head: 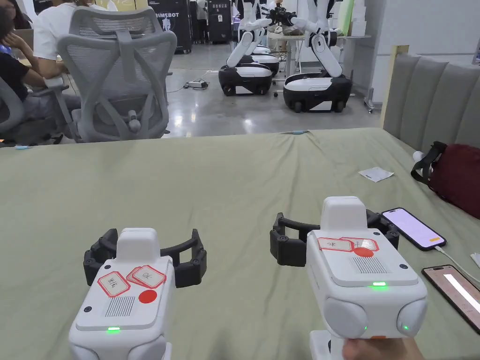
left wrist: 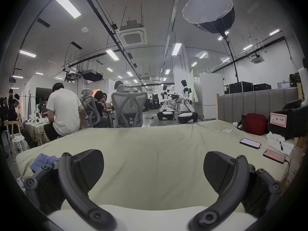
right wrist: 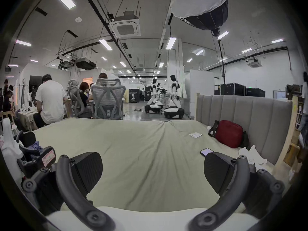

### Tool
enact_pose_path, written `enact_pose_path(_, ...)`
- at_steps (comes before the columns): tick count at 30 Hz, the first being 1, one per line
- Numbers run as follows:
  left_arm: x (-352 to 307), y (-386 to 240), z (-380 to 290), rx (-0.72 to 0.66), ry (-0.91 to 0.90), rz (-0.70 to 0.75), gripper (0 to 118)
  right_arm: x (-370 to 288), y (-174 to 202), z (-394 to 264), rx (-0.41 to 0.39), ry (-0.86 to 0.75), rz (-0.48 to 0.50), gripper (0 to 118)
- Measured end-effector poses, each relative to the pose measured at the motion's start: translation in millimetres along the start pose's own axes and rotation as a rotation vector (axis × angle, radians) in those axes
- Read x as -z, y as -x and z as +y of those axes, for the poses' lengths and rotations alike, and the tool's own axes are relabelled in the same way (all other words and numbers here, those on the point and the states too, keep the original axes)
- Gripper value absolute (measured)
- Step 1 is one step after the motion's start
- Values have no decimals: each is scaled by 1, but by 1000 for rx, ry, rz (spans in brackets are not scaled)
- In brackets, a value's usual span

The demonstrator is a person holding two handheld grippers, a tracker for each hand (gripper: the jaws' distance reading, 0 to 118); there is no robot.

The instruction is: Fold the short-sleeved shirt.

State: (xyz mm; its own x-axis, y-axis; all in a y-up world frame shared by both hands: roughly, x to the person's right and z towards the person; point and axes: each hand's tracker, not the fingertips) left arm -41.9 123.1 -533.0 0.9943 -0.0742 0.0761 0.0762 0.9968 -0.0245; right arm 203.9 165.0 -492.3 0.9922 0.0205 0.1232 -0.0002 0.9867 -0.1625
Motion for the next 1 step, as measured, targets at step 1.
enact_pose_path(1,0,0,0,0,-1,0,118,0,-1,0,2,1,5,118)
